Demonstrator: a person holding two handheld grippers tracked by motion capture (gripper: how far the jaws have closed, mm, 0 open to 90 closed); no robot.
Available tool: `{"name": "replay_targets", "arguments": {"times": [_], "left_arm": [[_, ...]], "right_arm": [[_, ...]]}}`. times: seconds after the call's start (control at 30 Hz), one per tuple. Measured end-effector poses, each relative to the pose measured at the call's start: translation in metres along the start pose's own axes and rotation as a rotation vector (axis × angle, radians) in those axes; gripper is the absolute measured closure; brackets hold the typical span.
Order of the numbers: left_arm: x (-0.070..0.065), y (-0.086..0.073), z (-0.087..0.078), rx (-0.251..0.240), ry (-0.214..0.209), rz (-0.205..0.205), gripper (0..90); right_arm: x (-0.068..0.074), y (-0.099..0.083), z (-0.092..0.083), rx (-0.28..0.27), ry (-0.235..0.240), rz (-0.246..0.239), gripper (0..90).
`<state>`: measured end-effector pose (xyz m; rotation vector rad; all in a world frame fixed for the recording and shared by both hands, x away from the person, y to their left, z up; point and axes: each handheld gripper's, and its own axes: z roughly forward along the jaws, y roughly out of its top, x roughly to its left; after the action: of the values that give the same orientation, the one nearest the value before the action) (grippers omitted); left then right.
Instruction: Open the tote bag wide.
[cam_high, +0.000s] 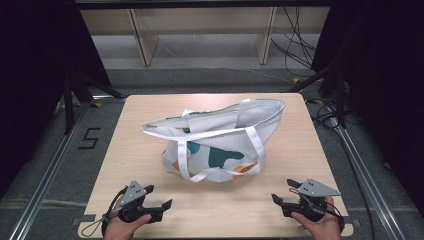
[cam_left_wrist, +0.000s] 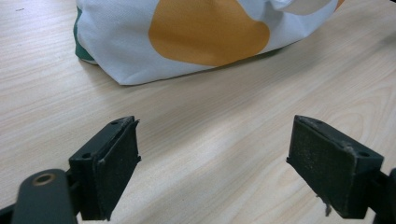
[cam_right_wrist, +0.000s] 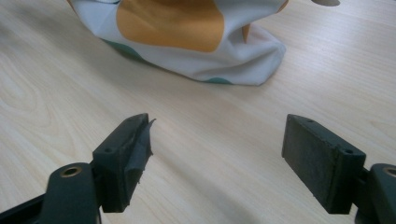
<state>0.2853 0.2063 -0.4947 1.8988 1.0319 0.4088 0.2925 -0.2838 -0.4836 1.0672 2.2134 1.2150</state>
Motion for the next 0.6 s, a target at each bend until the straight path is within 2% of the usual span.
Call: {"name": "replay_targets", "arguments": {"times": [0.03, 0.07, 0.1, 0.37, 0.4, 0.43, 0.5, 0.6], "left_arm": [[-0.0009, -0.0004, 0.0003, 0.002, 0.001, -0.017, 15.3], [-0.0008, -0.0005, 0.0006, 0.002, -0.001, -0.018, 15.3], [-0.0018, -0.0006, 0.0011, -0.003, 0.0, -0.027, 15.3], [-0.0006, 0.0, 0.0002, 0.007, 0.002, -0.016, 15.3], [-0.0005, 0.0002, 0.0003, 0.005, 0.002, -0.018, 15.3], [-0.0005, 0.0004, -0.0001, 0.007, 0.001, -0.014, 15.3], [-0.0004, 0.0005, 0.0, 0.006, -0.003, -0.014, 15.3], [-0.0005, 0.001, -0.0002, 0.002, -0.009, -0.012, 15.3]], "right_arm": [[0.0003, -0.0001, 0.0, 0.002, 0.001, 0.003, 24.3], [0.0, -0.0002, 0.0003, 0.005, -0.003, -0.004, 24.0], [-0.0012, -0.0003, 0.0011, -0.004, -0.011, -0.023, 23.4], [-0.0018, -0.0009, 0.0021, -0.002, 0.003, -0.016, 22.4], [0.0014, -0.0013, 0.0017, 0.005, -0.003, 0.021, 21.1], [-0.0014, -0.0009, 0.0016, 0.009, -0.008, -0.012, 20.6], [-0.0006, -0.0011, 0.0012, 0.018, -0.004, 0.004, 20.2], [-0.0008, -0.0013, 0.0021, 0.023, -0.003, -0.001, 19.6]]}}
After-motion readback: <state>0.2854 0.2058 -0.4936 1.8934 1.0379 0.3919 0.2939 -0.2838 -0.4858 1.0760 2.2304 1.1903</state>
